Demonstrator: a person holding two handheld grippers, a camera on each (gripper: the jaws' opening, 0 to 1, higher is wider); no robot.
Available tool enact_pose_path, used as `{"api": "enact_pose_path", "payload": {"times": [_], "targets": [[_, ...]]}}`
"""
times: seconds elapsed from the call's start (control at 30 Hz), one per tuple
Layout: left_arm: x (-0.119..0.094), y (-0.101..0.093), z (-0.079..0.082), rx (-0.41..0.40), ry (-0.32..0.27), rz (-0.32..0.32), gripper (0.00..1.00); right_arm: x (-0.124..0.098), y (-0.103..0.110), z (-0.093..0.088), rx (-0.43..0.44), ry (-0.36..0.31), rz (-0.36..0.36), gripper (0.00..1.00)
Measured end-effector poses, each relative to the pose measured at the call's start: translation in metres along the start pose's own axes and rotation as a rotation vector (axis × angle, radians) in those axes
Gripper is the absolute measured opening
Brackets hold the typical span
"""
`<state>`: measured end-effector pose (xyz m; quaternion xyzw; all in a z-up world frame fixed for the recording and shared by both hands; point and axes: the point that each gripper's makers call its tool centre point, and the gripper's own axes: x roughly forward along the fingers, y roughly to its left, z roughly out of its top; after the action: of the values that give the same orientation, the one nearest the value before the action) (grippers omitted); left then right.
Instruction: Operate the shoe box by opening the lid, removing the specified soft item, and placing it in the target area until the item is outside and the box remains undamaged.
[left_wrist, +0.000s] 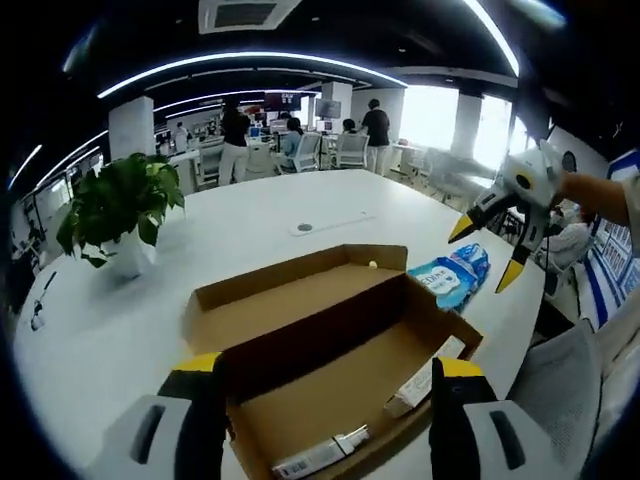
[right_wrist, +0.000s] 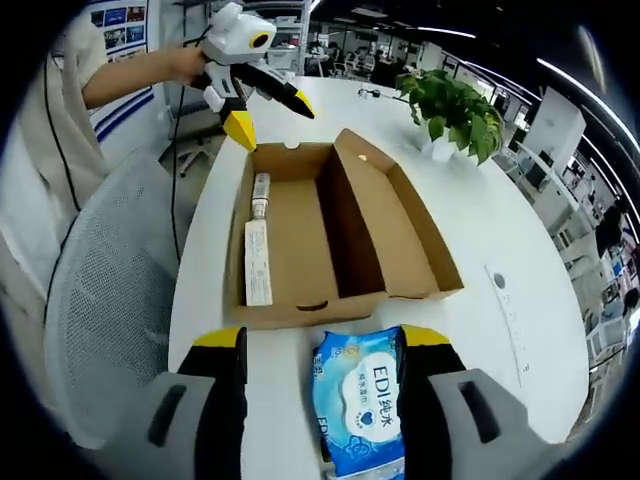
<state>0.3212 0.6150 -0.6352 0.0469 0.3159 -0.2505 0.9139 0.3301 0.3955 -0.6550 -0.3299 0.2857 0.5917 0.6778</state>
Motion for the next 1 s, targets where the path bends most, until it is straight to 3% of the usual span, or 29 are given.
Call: {"api": "enact_pose_path", "payload": {"times": [0.27,0.37,0.53,0.8,1.0], "targets": [[-0.009,0.026,-0.019,-0.075,0.011,0.069,0.79,0.014,0.003,0.002,-0.024,0.011,0.019,0.57],[-0.014,0.037,-0.032,-0.176,0.029,0.115,0.72,0.019,0.004,0.002,-0.035,0.015,0.025,0.57],[-0.02,0.051,-0.05,-0.227,0.052,0.169,0.65,0.029,0.008,0.002,-0.053,0.024,0.04,0.57],[-0.024,0.062,-0.08,-0.32,0.094,0.217,0.54,0.043,0.014,0.004,-0.072,0.033,0.066,0.57],[-0.023,0.065,-0.096,-0.405,0.12,0.218,0.41,0.051,0.016,0.004,-0.081,0.04,0.077,0.57]]}}
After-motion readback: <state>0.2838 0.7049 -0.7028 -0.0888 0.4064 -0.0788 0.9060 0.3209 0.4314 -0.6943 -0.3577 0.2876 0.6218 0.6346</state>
